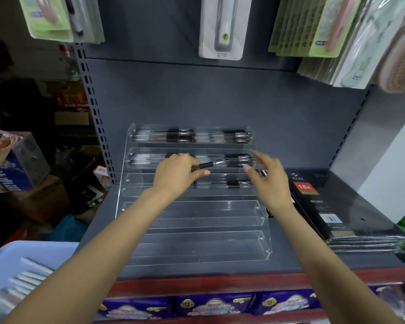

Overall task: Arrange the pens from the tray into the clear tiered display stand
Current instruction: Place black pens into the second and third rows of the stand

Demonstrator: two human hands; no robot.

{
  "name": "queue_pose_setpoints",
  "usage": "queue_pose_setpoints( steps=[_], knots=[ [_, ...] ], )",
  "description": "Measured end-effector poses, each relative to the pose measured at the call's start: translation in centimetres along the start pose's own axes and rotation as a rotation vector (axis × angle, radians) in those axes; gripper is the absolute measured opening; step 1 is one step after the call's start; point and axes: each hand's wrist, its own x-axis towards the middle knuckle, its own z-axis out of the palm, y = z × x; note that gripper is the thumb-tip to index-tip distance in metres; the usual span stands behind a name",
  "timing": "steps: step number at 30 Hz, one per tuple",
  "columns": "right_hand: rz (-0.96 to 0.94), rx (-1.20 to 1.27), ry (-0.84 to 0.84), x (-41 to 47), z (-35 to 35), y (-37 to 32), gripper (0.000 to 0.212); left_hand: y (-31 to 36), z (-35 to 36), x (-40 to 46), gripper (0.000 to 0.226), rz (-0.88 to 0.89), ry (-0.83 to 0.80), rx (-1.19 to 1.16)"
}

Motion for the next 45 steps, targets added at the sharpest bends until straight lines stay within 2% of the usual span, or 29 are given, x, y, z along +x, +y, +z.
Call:
queue_pose_setpoints(
  steps=[2,4,6,8,12,14,17,21,30,38,43,45],
  knots=[
    [-0.008,0.217,-0.132,-0.1,0.3,-1.1,0.036,0.5,-0.2,0.0,0.039,0.025,-0.013,0.017],
    [-0.018,0.314,-0.205,0.0,0.6,-1.5,0.023,0.9,0.0,0.1,0.032,0.048,-0.041,-0.015],
    [-0.011,0.353,-0.186,0.3,0.8,-1.2,0.012,0.7,0.3,0.1,0.024,0.056,-0.061,-0.159],
    [0.027,0.357,-0.15,0.5,0.5,-0.7,0.012,0.0,0.6,-0.1,0.028,0.075,-0.081,-0.334],
    [0.069,0.284,-0.078,0.5,-0.5,0.6,0.01,-1.4,0.5,-0.7,0.014,0.097,-0.044,-0.497],
    [0.052,0.161,-0.041,0.2,-0.7,1.0,0.013,-1.8,0.5,-1.0,0.013,0.065,-0.034,-0.479],
    [0.071,0.024,0.036,0.2,-0.9,1.8,0.03,-2.0,0.9,-0.8,0.013,0.006,-0.051,-0.42],
    [0.168,0.038,-0.041,0.2,-1.0,2.3,0.047,-1.4,1.4,-0.3,0.014,-0.014,-0.13,-0.329],
    [0.235,0.158,-0.106,-0.2,-0.9,1.7,0.039,0.5,1.3,1.4,0.015,-0.019,-0.234,-0.159],
    [0.248,0.158,-0.102,0.0,-0.7,2.2,0.038,0.6,1.2,1.9,0.006,-0.137,-0.239,-0.101],
    [0.236,0.097,-0.099,0.0,-0.7,2.0,0.039,0.4,1.9,1.9,0.006,-0.138,-0.227,-0.152],
    [0.178,-0.003,-0.034,-0.3,-0.6,1.7,0.04,0.1,1.9,1.5,0.01,-0.131,-0.207,-0.223]
  ],
)
